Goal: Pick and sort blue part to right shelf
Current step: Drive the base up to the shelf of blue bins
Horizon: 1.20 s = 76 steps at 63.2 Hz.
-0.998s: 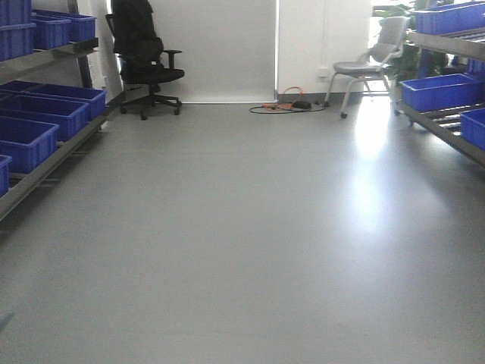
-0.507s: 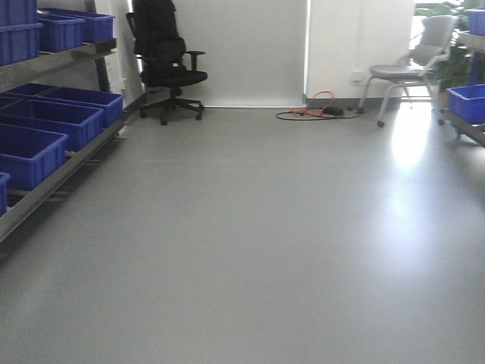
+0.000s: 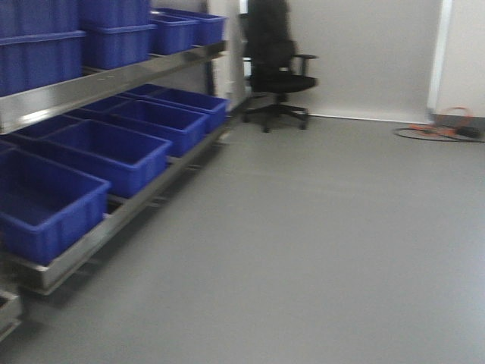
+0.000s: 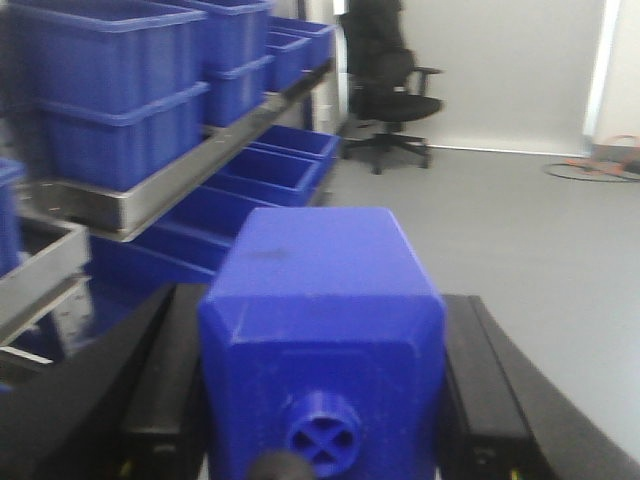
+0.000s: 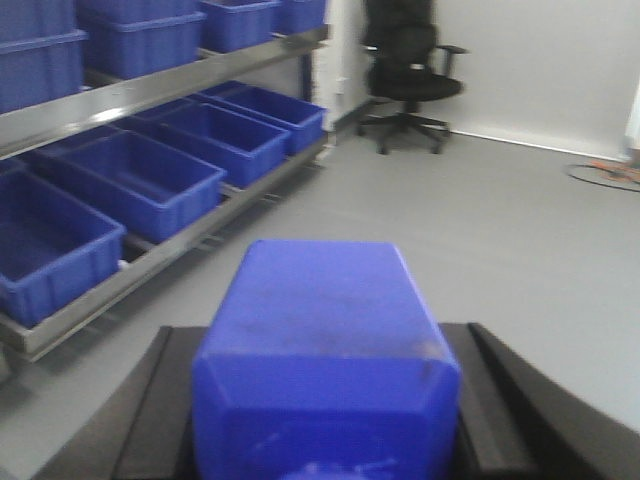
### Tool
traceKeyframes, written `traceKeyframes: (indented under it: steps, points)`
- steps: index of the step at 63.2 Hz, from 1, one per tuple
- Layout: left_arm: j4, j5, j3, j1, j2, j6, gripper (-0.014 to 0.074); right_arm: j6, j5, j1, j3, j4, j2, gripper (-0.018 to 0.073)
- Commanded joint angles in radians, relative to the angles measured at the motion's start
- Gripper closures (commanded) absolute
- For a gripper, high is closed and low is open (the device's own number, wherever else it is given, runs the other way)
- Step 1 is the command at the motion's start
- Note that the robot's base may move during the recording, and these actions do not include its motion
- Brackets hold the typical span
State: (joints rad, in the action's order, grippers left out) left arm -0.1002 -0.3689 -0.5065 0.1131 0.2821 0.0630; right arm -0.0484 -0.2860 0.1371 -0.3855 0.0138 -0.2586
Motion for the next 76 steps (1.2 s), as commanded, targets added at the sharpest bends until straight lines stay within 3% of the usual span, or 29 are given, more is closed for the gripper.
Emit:
traceKeyframes:
  steps: [1, 76]
  points:
    - [0.0, 0.093, -0.029, 0.005, 0.014, 0.002, 0.0283, 0.007, 0.097, -0.008, -0.032, 0.001, -0.007, 0.0095]
    - [0.0, 0.093, -0.029, 0.005, 0.014, 0.002, 0.0283, 0.007, 0.097, -0.008, -0.032, 0.001, -0.007, 0.0095]
